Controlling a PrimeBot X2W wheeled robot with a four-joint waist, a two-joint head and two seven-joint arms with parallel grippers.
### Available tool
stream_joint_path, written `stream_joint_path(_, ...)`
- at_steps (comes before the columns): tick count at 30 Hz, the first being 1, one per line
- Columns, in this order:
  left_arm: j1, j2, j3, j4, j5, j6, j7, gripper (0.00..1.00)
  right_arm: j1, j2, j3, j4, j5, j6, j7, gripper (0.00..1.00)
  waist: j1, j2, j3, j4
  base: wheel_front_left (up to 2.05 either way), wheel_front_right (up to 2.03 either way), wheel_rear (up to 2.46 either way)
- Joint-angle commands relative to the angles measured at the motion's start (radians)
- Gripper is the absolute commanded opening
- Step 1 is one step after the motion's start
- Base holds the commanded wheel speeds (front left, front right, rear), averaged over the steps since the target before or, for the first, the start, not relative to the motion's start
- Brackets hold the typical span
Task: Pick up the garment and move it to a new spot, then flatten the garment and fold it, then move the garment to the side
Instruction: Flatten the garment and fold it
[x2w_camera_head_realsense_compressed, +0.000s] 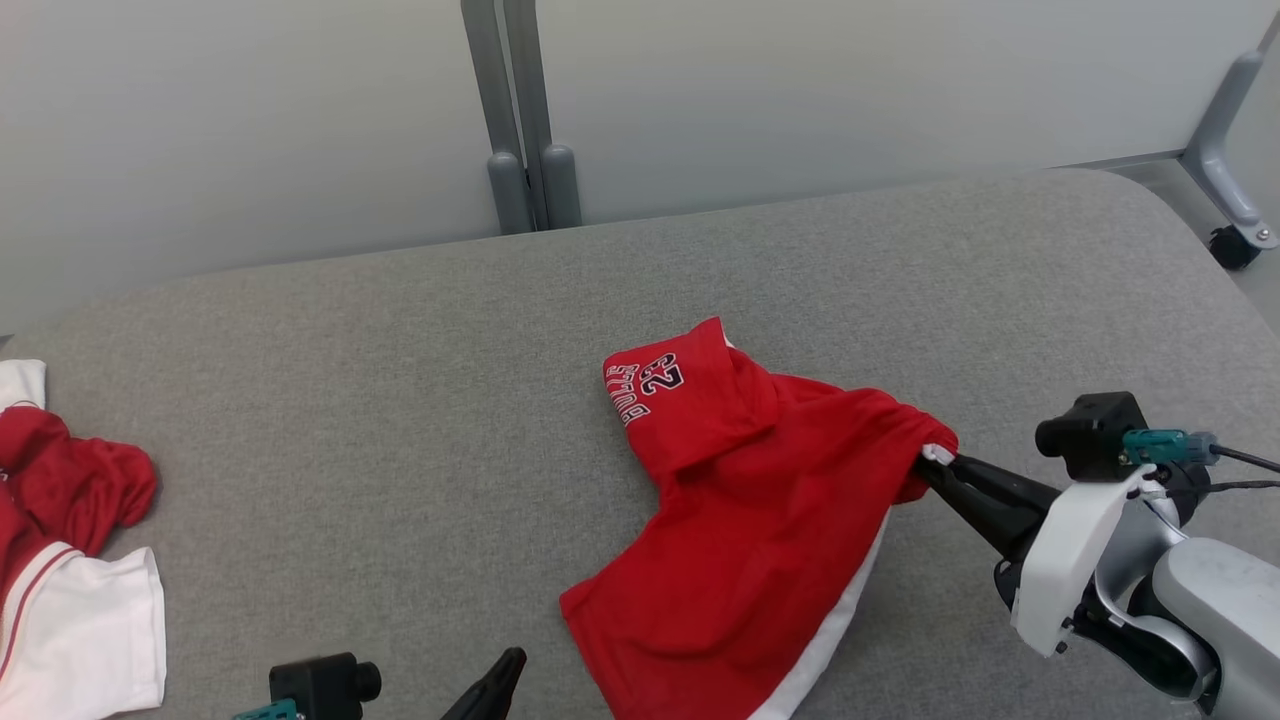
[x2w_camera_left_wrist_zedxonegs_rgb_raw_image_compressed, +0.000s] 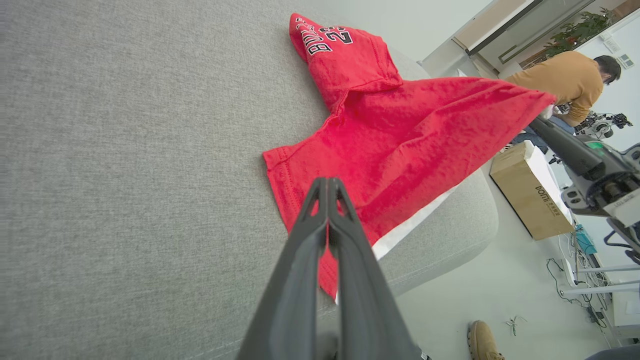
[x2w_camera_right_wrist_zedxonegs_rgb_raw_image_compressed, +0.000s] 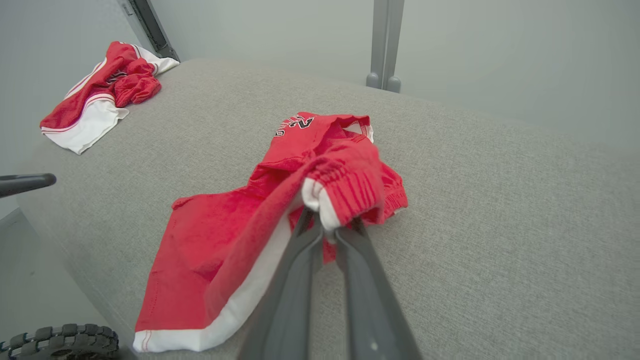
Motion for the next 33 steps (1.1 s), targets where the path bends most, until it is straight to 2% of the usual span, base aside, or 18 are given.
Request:
stream_joint_path(1, -0.004, 0.006, -0.005, 0.006, 0.013, 0.003, -0.003, 0.0, 0.021, 0.006, -0.009, -0.002, -0.019, -0.001, 0.016, 0.0, 0.0, -0.0001, 0.001, -0.001, 0.0, 0.0, 0.0)
stream_joint_path(4, -0.015, 0.004, -0.012, 0.02, 0.026, 0.005, -0.007, 0.0, 0.041, 0.016, -0.032, 0.006, -0.055, -0.001, 0.052, 0.0, 0.0, -0.0001, 0.002, -0.003, 0.0, 0.0, 0.0)
stream_joint_path(5, -0.018, 0.004, -0.011, 0.022, 0.031, 0.008, -0.011, 0.0, 0.047, 0.017, -0.038, 0.008, -0.07, -0.001, 0.061, 0.17, 0.0, -0.0001, 0.003, -0.004, 0.0, 0.0, 0.0)
stream_joint_path(6, -0.022, 0.001, -0.006, 0.026, 0.04, 0.014, -0.025, 0.0, 0.054, 0.021, -0.05, 0.014, -0.09, -0.001, 0.067, 0.48, 0.0, -0.0001, 0.004, -0.005, 0.0, 0.0, 0.0)
stream_joint_path(7, -0.028, -0.001, -0.005, 0.03, 0.048, 0.016, -0.039, 0.06, 0.061, 0.022, -0.058, 0.019, -0.106, -0.001, 0.072, 1.0, 0.0, -0.0001, 0.004, -0.006, 0.0, 0.0, 0.0)
stream_joint_path(8, -0.035, 0.001, -0.005, 0.033, 0.074, 0.014, -0.066, 0.63, 0.072, 0.023, -0.067, 0.028, -0.131, -0.001, 0.08, 1.0, 0.0, -0.0001, 0.005, -0.008, 0.0, 0.0, 0.0)
stream_joint_path(9, -0.037, 0.0, -0.005, 0.041, 0.094, 0.014, -0.089, 1.0, 0.079, 0.026, -0.076, 0.034, -0.151, -0.001, 0.082, 1.0, 0.0, -0.0001, 0.006, -0.009, 0.0, 0.0, 0.0)
stream_joint_path(17, -0.045, -0.024, -0.031, 0.154, 0.194, -0.006, -0.288, 1.0, 0.174, 0.077, -0.206, 0.104, -0.298, -0.001, 0.011, 1.0, 0.0, -0.0001, 0.005, -0.026, 0.0, 0.0, 0.0)
stream_joint_path(23, -0.05, -0.037, -0.037, 0.248, 0.254, -0.009, -0.451, 1.0, 0.265, 0.131, -0.348, 0.172, -0.405, -0.001, -0.13, 1.0, 0.0, -0.0001, -0.005, -0.029, 0.0, 0.0, 0.0)
stream_joint_path(26, -0.054, -0.039, -0.039, 0.297, 0.29, -0.004, -0.528, 1.0, 0.306, 0.181, -0.429, 0.209, -0.471, -0.001, -0.205, 1.0, 0.0, -0.0001, -0.01, -0.028, 0.0, 0.0, 0.0)
stream_joint_path(29, -0.066, -0.045, -0.024, 0.336, 0.326, -0.001, -0.571, 1.0, 0.339, 0.232, -0.511, 0.224, -0.533, -0.001, -0.227, 1.0, 0.0, -0.0001, -0.014, -0.024, 0.0, 0.0, 0.0)
stream_joint_path(33, -0.07, -0.06, 0.015, 0.359, 0.375, 0.007, -0.59, 1.0, 0.401, 0.333, -0.651, 0.132, -0.615, -0.002, -0.229, 1.0, 0.0, -0.0001, -0.015, -0.016, 0.0, 0.0, 0.0)
